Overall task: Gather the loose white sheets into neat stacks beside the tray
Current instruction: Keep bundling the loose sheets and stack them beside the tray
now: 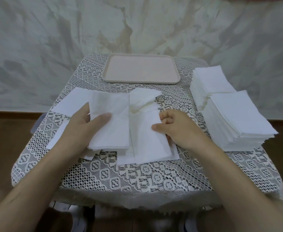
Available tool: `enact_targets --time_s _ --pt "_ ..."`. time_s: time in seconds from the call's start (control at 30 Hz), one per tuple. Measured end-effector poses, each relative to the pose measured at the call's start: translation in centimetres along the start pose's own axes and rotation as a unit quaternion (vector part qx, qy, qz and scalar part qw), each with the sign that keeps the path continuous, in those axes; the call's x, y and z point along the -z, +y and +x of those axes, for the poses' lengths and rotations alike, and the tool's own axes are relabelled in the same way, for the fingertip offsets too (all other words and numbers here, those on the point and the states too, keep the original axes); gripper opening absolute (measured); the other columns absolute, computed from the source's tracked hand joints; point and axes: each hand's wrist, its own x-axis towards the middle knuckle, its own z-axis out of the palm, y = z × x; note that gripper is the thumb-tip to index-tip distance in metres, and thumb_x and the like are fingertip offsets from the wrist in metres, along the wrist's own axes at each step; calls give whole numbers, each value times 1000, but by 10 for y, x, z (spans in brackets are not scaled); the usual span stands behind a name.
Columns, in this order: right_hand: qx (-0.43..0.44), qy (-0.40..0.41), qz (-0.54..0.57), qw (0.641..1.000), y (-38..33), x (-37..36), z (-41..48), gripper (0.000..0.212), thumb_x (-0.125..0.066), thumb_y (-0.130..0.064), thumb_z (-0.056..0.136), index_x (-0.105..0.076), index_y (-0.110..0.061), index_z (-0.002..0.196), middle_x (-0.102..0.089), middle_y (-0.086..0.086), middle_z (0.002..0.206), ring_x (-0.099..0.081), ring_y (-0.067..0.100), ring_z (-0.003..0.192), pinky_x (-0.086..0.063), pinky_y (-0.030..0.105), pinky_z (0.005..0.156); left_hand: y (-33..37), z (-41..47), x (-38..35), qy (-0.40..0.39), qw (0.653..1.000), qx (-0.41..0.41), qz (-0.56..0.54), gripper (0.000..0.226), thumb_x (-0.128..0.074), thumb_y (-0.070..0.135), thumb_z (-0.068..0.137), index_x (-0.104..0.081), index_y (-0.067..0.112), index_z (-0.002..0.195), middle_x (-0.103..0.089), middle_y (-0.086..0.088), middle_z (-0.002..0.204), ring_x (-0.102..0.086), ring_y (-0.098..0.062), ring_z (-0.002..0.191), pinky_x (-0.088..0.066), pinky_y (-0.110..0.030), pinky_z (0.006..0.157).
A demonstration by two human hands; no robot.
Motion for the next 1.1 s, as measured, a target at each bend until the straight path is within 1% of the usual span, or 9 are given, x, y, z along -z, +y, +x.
enact_targets --time_s 0.13,0.23,0.43,0.57,0.67,0.77,0.87,1.0,1.1 --pt "13 52 9 999 1 10 0 16 -75 -10 90 -67 -9 104 -75 16 94 -74 28 85 -57 45 88 1 -1 2 5 1000 -13 -15 16 -65 29 102 -70 40 112 -78 10 86 -74 -13 66 -58 -39 56" --pt "-3 17 7 1000 1 11 -2 23 -74 -11 92 -65 -14 113 -77 10 101 -76 25 92 -58 50 92 1 0 4 7 1000 -14 -24 17 -66 27 102 -70 37 116 -79 8 96 -77 -14 79 -61 -43 65" --pt "66 22 -71 995 5 -3 3 23 -70 -17 94 -64 -23 116 -78 -3 96 -75 22 88 -59 52 84 0 1 4 8 1000 -5 -21 17 -66 28 101 -69 38 115 -79 8 94 -77 -14 77 -63 -43 59" --pt "91 74 -172 978 9 -3 5 29 -68 -34 97 -65 -30 126 -74 -3 96 -69 21 89 -50 30 77 0 0 4 7 1000 -5 -25 16 -65 25 102 -69 37 113 -77 9 87 -75 -13 68 -61 -41 50" --pt "146 129 -228 954 4 -3 -2 25 -65 -38 99 -74 -30 120 -73 -14 95 -66 14 87 -44 29 72 0 1 4 7 1000 -8 -23 17 -65 25 102 -69 35 114 -78 11 88 -75 -10 71 -61 -36 52" --pt "169 144 -184 958 6 0 -6 19 -64 -38 99 -79 -36 110 -78 -16 95 -67 12 82 -50 33 74 -1 2 3 7 1000 -7 -24 17 -65 25 102 -69 34 116 -79 11 90 -76 -10 73 -60 -33 52" --pt "156 111 -113 975 9 6 0 27 -61 -39 101 -73 -43 76 -65 -18 65 -55 9 60 -37 31 62 -2 3 5 1 1000 -6 -19 17 -65 26 102 -69 33 117 -78 10 89 -75 -10 72 -58 -30 49" --pt "74 80 5 994 8 10 7 20 -68 -38 96 -71 -27 112 -78 -5 94 -74 17 86 -55 32 78 -3 5 6 2 1000 -4 -18 20 -66 28 101 -70 38 117 -79 7 98 -78 -20 82 -62 -44 61" --pt "18 20 59 998 5 13 5 25 -76 -27 91 -70 -22 115 -80 -4 94 -77 12 82 -56 22 67 -4 7 5 0 1000 -5 -17 19 -67 29 100 -70 39 116 -79 6 98 -77 -19 79 -61 -41 55"
